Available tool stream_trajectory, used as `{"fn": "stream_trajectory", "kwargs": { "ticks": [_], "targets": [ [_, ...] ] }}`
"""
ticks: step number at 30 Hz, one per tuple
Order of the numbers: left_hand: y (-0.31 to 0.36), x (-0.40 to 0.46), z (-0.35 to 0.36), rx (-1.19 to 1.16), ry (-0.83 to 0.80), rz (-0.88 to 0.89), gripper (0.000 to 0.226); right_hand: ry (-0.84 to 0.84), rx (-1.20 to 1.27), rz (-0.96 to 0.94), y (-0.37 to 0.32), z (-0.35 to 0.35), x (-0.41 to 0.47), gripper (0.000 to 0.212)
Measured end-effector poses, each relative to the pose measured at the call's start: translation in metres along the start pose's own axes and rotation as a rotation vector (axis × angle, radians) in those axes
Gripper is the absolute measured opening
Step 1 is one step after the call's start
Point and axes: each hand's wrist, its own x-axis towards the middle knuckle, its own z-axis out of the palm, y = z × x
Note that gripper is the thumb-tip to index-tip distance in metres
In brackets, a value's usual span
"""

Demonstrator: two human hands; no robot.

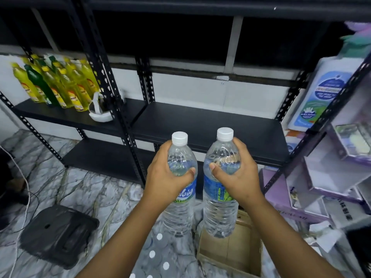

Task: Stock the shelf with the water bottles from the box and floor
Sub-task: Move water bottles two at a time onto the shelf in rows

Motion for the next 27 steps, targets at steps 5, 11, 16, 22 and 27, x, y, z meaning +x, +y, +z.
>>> {"fn": "stream_trajectory", "kwargs": {
  "ticks": [5,11,16,22,27],
  "targets": [
    [0.04,0.001,0.0,-0.021,-0.041,0.079,0.075,0.092,-0.048,-0.033,-0.034,-0.034,-0.004,0.064],
    [0.104,0.01,0.01,-0.037,-0.072,0.197,0.071,0.204,-0.115,-0.103,-0.075,-0.087,0.002,0.067],
    [0.163,0.011,0.026,-0.092,-0.114,0.297,0.068,0.283,-0.141,-0.133,-0.105,-0.138,0.008,0.07],
    [0.224,0.007,0.049,-0.159,-0.146,0.39,0.062,0.363,-0.189,-0.213,-0.138,-0.194,0.013,0.076],
    [0.264,0.006,0.065,-0.162,-0.127,0.446,0.063,0.376,-0.196,-0.271,-0.156,-0.232,0.021,0.075]
  ]
}}
